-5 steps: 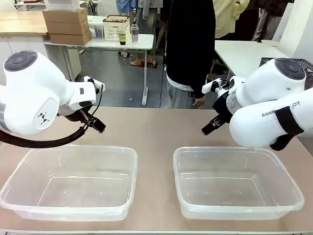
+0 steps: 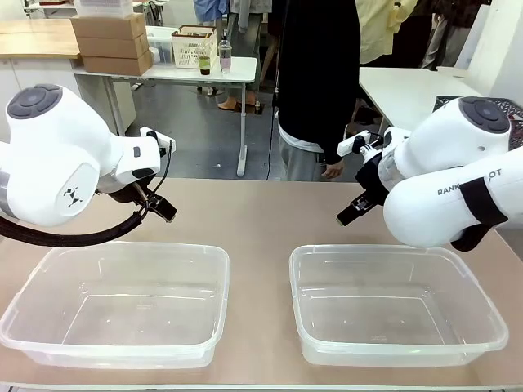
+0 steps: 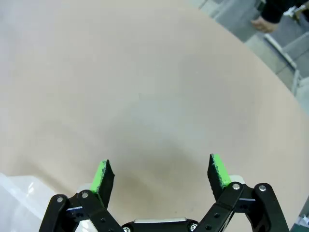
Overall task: Sort the waste into each basket.
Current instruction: Pick up the Organizing box on the left side of the table and lift it.
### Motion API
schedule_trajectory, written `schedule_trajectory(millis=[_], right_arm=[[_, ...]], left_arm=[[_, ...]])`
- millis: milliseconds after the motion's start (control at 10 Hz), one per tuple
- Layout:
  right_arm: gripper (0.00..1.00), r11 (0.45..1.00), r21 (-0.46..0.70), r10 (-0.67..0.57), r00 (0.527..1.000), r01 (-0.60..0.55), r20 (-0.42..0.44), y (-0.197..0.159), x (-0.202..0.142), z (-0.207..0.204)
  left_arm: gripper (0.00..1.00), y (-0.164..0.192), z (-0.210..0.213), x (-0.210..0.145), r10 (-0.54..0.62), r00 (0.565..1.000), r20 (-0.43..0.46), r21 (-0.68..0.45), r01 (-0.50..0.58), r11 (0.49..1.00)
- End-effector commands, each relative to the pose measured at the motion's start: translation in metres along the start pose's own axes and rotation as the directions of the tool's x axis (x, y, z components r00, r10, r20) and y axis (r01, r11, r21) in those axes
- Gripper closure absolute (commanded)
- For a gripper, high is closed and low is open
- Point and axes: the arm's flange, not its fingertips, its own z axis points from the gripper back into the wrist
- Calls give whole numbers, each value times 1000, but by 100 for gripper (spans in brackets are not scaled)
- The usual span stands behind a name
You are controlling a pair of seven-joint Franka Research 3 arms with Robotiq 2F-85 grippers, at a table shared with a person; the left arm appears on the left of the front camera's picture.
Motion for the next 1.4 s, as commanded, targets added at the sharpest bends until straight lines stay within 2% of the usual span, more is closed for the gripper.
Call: schedule_trajectory(millis=[0, 300, 400, 500, 600, 700, 800, 900, 1000, 1100, 1200, 1300], right_arm=[[0, 1000, 0, -1, 1000, 1, 0, 0, 0, 0], [0, 1000, 0, 0, 1000, 0, 0, 0, 0, 0], [0, 996, 76, -44, 997, 49, -66, -3, 3, 18], [0, 979, 146, -133, 990, 140, -52, -9, 8, 64], [0, 967, 152, -205, 979, 206, -26, -14, 10, 115], [0, 966, 173, -190, 981, 194, -42, -9, 1, 163], [0, 975, 75, -207, 978, 208, -28, 2, -13, 189], [0, 975, 157, -156, 987, 160, -39, -1, 10, 100], [0, 975, 157, -156, 987, 160, -39, -1, 10, 100], [0, 973, 146, -179, 984, 180, -18, -2, 1, 169], [0, 890, 373, -301, 953, 264, 44, -11, -18, 171], [0, 629, 650, -580, 814, 425, 29, -38, -49, 187]], left_arm=[[0, 0, 0, 0, 0, 1000, 0, 0, 0, 1000], [0, 0, 0, 0, 0, 1000, 0, 0, 0, 1000], [0, 0, 0, 0, 0, 1000, 0, 0, 0, 1000], [0, 4, 42, 4, 51, 999, 4, -36, -51, 998], [0, 3, 93, 6, 171, 985, -3, 2, -171, 985], [0, -11, 141, 1, 194, 981, 29, -2, -194, 981], [0, -23, 165, -11, 176, 982, 72, -59, -172, 983], [0, 5, 77, 17, 123, 992, 17, -7, -123, 992], [0, 5, 77, 17, 123, 992, 17, -7, -123, 992], [0, -5, 143, 17, 151, 987, 51, -24, -150, 988], [0, 5, 142, 5, 158, 986, 45, -304, -137, 943], [0, 28, 153, -16, 206, 976, 72, -681, -103, 725]])
